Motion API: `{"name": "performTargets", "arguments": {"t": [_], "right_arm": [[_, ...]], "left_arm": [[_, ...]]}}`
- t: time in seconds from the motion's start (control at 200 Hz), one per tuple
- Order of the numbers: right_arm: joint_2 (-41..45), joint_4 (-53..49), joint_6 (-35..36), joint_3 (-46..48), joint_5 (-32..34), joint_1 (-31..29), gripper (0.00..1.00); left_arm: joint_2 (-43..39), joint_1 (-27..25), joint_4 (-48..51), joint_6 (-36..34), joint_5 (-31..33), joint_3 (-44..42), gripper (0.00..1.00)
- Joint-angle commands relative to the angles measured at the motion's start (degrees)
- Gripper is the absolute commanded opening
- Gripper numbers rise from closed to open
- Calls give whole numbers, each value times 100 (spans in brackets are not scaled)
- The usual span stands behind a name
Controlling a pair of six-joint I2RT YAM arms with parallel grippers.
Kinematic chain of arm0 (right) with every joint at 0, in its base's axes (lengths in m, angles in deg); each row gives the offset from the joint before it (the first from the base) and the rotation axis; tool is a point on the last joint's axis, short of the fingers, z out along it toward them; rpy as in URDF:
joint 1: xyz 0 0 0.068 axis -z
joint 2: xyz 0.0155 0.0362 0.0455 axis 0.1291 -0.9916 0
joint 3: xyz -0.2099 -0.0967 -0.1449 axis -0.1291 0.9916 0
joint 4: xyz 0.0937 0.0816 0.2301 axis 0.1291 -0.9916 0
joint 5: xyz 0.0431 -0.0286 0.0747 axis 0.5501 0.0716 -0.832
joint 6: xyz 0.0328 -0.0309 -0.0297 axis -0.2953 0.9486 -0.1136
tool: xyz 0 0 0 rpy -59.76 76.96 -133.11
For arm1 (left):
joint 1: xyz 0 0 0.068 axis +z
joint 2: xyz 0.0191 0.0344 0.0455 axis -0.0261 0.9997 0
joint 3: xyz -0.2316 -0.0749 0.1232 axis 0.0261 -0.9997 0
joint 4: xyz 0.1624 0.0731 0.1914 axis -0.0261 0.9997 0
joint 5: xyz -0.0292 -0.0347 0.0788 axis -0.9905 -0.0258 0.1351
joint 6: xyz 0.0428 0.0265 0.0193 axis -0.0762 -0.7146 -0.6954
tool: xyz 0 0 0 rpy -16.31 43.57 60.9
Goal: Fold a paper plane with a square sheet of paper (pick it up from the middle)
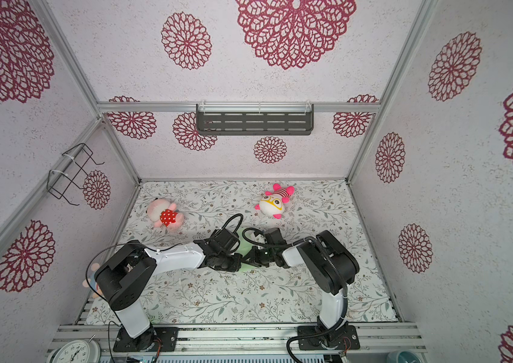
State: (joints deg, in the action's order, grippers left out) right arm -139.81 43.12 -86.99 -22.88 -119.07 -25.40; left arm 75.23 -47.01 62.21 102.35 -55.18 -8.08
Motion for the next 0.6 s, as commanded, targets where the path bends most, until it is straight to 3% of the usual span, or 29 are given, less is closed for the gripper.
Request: {"name": "performTargets", "arguments": {"t": [0.0,0.295,0.59], "right_arm": [[-126,-53,127,-92,149,1,6],[-378,-319,511,-159,384,521,5],[-689,-419,459,-463,554,756,5]], "left_arm": [[129,-10,115,46,97,-137,0],[54,-11,195,30,123,-200,0],[73,-12,215,32,131,-189,0]]}}
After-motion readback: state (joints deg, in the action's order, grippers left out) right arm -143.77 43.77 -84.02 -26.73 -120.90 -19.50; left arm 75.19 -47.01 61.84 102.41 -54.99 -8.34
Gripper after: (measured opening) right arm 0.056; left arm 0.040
